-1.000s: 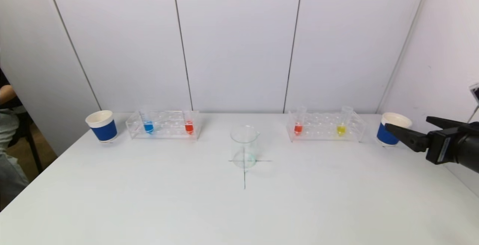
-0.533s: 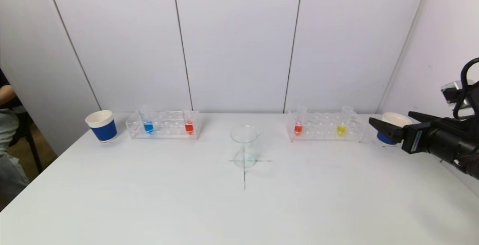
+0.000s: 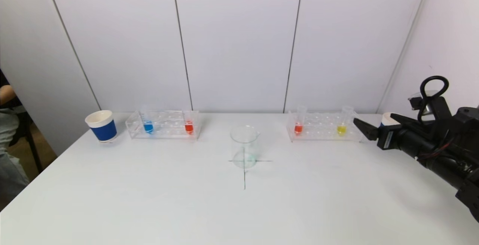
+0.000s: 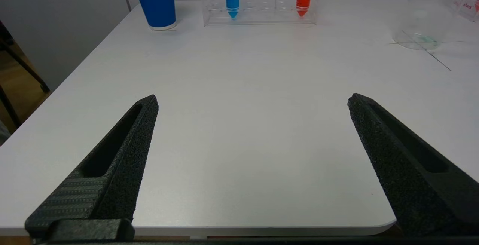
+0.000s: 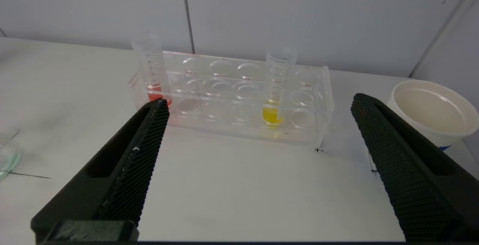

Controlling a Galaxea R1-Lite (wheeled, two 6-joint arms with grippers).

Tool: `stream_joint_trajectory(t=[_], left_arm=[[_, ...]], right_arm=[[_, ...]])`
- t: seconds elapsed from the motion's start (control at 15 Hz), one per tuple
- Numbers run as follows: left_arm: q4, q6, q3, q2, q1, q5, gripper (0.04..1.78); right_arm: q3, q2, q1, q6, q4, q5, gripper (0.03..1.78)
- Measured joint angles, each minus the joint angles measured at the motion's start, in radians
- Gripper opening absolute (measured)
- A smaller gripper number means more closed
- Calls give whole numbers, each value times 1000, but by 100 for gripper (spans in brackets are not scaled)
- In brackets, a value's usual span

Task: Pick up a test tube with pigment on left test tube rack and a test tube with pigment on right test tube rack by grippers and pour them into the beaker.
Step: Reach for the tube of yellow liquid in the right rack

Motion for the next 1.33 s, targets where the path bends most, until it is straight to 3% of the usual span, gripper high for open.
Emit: stream_joint_trajectory(t=[0.67, 1.13, 1.33], left_arm=[[0, 0, 0, 0, -1, 0, 177], [1, 0, 0, 0, -1, 0, 177], [0, 0, 0, 0, -1, 0, 177]], right_arm=[[-29, 246, -39, 2, -261, 3, 177], [-76, 333, -40, 6, -266, 5, 177], [-105, 352, -38, 12, -266, -14, 177]])
